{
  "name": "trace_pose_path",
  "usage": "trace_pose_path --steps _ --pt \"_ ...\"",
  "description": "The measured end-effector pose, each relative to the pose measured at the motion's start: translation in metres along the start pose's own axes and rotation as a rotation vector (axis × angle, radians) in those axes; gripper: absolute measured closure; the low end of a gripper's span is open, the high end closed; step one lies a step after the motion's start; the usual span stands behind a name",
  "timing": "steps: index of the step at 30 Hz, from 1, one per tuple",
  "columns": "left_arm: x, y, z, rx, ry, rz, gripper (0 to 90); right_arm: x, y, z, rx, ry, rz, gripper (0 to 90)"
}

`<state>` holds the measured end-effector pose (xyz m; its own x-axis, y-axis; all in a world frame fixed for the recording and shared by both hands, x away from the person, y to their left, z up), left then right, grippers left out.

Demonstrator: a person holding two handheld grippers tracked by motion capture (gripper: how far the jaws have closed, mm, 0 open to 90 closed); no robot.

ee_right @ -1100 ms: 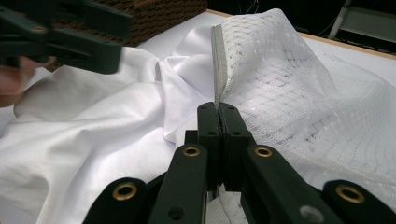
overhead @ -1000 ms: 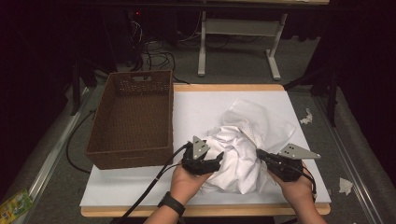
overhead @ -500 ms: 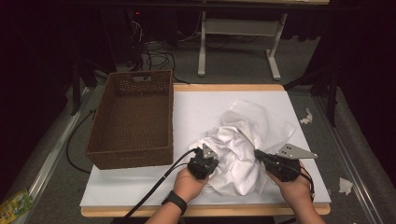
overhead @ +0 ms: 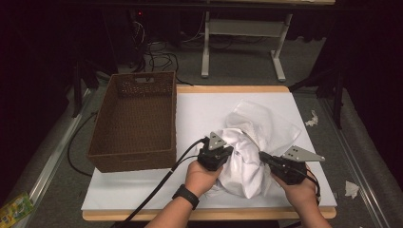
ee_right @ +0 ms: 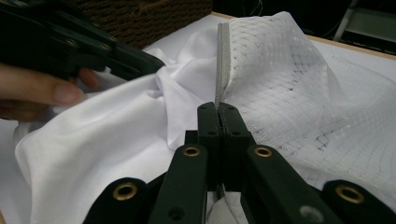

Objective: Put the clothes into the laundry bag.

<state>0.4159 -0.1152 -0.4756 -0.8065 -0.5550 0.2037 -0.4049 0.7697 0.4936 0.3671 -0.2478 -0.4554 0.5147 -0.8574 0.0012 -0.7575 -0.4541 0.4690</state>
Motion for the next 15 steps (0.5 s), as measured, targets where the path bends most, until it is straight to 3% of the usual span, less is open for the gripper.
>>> trace_pose_path --steps 4,7,9,13,15 --pt "0.005 -0.023 -0.006 -0.006 0.0 0.018 90.0 0.0 0.0 -0.001 0.01 -0.008 -0.01 90.0" --pt "0.002 -0.039 -0.01 -0.015 -0.004 -0.001 90.0 0.0 0.0 -0.001 0.015 -0.004 -0.011 90.0" --pt "-0.002 -0.043 -0.007 -0.026 0.021 -0.011 87.7 0.001 -0.001 0.001 0.014 -0.01 -0.011 90.0" --pt "-0.003 -0.018 -0.005 0.037 0.008 -0.012 56.0 0.002 -0.002 0.002 0.011 -0.008 -0.013 90.0" --pt "0.001 -0.001 -0.004 0.074 0.006 0.0 45.4 0.002 -0.003 0.002 0.006 -0.011 -0.013 90.0"
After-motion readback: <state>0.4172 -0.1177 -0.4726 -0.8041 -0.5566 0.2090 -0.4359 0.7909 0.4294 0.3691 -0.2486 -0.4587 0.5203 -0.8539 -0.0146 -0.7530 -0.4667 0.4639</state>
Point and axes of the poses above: each handheld gripper's, and its own axes: y roughly backward along the jaws, z roughly out of its underside, x roughly to its right, the point moved 9 cm from there along -y, roughly forward along the jaws, and after that the axes turned 5 degrees about z, right-handed, at the moved point
